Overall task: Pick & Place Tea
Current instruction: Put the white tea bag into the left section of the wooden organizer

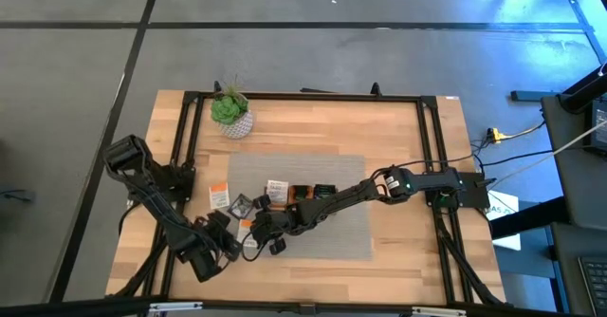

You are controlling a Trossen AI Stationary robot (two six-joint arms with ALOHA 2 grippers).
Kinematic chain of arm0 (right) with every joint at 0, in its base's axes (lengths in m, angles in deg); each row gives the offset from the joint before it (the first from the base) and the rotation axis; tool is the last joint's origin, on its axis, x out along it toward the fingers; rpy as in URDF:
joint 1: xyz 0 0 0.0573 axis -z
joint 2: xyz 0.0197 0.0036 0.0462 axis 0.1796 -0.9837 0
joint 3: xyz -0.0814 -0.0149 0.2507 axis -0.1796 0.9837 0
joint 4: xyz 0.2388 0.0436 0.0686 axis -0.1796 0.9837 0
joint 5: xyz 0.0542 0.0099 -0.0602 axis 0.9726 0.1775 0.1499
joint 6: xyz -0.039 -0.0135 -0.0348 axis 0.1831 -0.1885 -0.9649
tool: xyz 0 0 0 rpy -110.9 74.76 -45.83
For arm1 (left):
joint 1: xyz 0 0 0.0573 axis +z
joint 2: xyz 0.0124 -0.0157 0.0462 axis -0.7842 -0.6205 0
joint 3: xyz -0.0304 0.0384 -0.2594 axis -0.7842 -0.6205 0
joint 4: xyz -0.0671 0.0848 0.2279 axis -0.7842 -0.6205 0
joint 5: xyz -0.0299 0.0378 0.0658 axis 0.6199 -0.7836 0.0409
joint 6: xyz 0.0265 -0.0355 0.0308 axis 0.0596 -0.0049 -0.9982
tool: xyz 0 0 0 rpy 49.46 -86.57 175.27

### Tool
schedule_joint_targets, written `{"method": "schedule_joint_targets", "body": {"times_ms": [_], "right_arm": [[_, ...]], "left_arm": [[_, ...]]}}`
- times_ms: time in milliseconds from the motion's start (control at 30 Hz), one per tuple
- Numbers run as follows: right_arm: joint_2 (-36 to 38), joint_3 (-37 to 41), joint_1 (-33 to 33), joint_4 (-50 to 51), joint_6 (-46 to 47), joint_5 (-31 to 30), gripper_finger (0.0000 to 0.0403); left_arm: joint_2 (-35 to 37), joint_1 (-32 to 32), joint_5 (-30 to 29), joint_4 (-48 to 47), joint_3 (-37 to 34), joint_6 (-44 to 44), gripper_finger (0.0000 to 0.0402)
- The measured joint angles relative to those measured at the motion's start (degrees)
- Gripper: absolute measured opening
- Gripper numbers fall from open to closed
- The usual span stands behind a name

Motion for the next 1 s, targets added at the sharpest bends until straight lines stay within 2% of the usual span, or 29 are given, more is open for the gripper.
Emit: {"method": "schedule_joint_targets", "body": {"times_ms": [67,133,333,433,500,567,700,1000], "right_arm": [[0.0,0.02,-0.02,-0.09,-0.01,0.0,0.0129],[0.0,0.02,-0.02,-0.17,0.01,0.0,0.0129],[0.0,0.02,-0.02,-0.15,0.1,0.0,0.0129],[0.0,0.02,0.0,-0.41,0.08,0.0,0.0129],[0.0,0.02,0.0,-0.48,0.07,-0.01,0.0129],[0.0,0.02,0.0,-0.54,0.01,0.0,0.0129],[0.0,0.04,0.0,-0.67,0.08,0.0,0.0129],[0.0,0.04,0.23,-0.82,0.1,0.12,0.0129]], "left_arm": [[0.09,-0.19,3.55,-2.22,0.05,-3.9,0.008],[0.22,-0.21,5.24,-3.09,0.15,-3.52,0.0079],[3.41,-3.72,-2.43,-7.52,-0.55,2.91,0.0081],[8.23,-9.26,-10.66,-7.0,-4.06,10.51,0.0081],[11.42,-13.32,-19.43,-2.8,-7.32,14.19,0.0079],[13.38,-16.33,-24.88,2.4,-11.11,16.23,0.0079],[13.38,-15.75,-26.39,11.96,-16.18,15.77,0.0082],[11.69,-7.19,-18.49,19.29,-17.07,3.97,0.0083]]}}
